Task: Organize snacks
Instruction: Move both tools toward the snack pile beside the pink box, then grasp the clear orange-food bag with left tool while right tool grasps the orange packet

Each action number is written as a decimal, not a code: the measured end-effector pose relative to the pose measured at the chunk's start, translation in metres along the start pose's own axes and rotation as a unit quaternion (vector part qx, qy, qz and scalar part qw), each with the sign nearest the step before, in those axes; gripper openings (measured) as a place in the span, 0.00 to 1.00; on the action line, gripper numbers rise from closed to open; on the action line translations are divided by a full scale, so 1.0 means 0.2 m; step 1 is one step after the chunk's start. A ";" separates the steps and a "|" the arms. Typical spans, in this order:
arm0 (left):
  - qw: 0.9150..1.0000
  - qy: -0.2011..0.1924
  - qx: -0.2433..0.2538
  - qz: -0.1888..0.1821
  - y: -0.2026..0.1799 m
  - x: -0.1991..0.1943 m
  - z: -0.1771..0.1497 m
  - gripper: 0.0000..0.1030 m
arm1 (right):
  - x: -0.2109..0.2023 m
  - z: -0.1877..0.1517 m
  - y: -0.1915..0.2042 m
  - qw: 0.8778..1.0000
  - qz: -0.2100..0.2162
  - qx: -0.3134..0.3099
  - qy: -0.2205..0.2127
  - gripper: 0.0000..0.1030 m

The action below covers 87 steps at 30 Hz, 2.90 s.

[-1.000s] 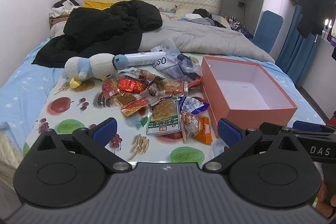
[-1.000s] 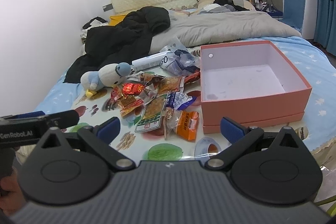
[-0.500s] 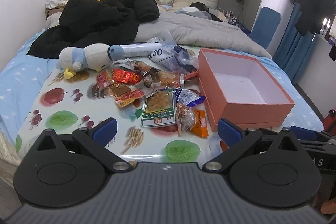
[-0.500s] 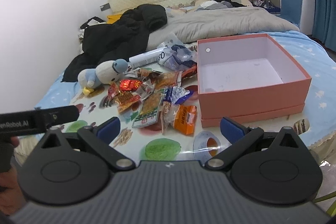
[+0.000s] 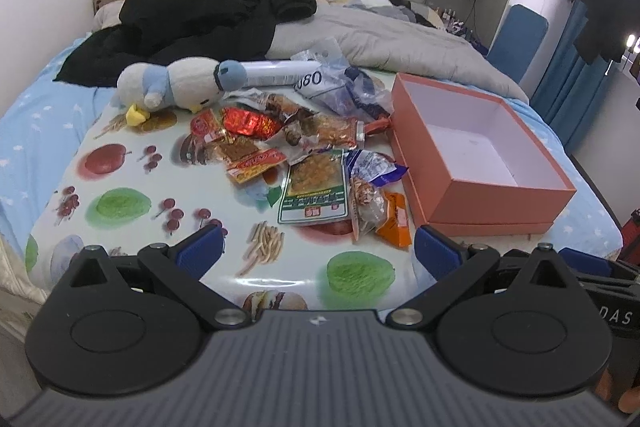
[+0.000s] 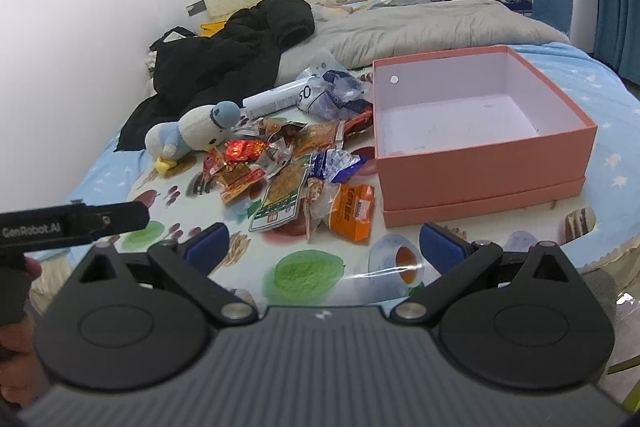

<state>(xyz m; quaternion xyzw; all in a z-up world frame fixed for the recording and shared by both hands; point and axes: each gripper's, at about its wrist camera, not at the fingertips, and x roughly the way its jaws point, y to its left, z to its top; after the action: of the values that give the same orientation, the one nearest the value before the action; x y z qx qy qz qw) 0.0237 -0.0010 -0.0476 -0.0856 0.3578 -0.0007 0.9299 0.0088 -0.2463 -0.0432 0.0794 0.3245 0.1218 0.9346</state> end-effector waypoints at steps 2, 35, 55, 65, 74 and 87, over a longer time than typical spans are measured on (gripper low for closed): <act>1.000 0.004 -0.002 0.001 0.01 0.04 0.00 1.00 | 0.02 -0.01 0.00 1.000 -0.003 0.002 0.006 1.00; 0.996 0.078 -0.010 -0.031 0.14 1.05 0.12 0.99 | 0.76 -0.12 -0.01 0.992 0.005 -0.113 0.059 0.60; 0.992 0.113 -0.012 -0.053 0.13 1.67 0.32 0.98 | 1.15 -0.02 0.03 0.989 -0.010 -0.126 0.080 0.60; 0.993 0.115 -0.016 -0.034 0.12 1.79 0.29 0.96 | 1.17 -0.05 0.06 0.985 -0.026 -0.154 0.079 0.62; 0.994 0.102 0.025 -0.022 0.09 1.72 0.26 0.84 | 1.16 -0.06 0.08 0.982 -0.032 -0.173 0.070 0.56; 0.992 0.111 0.052 -0.025 0.03 1.47 0.11 0.76 | 0.99 -0.11 0.05 0.983 -0.034 -0.167 0.062 0.51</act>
<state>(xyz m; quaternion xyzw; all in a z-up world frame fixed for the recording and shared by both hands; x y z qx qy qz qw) 0.2562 -0.0093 -0.2281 -0.0450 0.4558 -0.0522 0.8874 0.1431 -0.1803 -0.1747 -0.0970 0.3591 0.1472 0.9165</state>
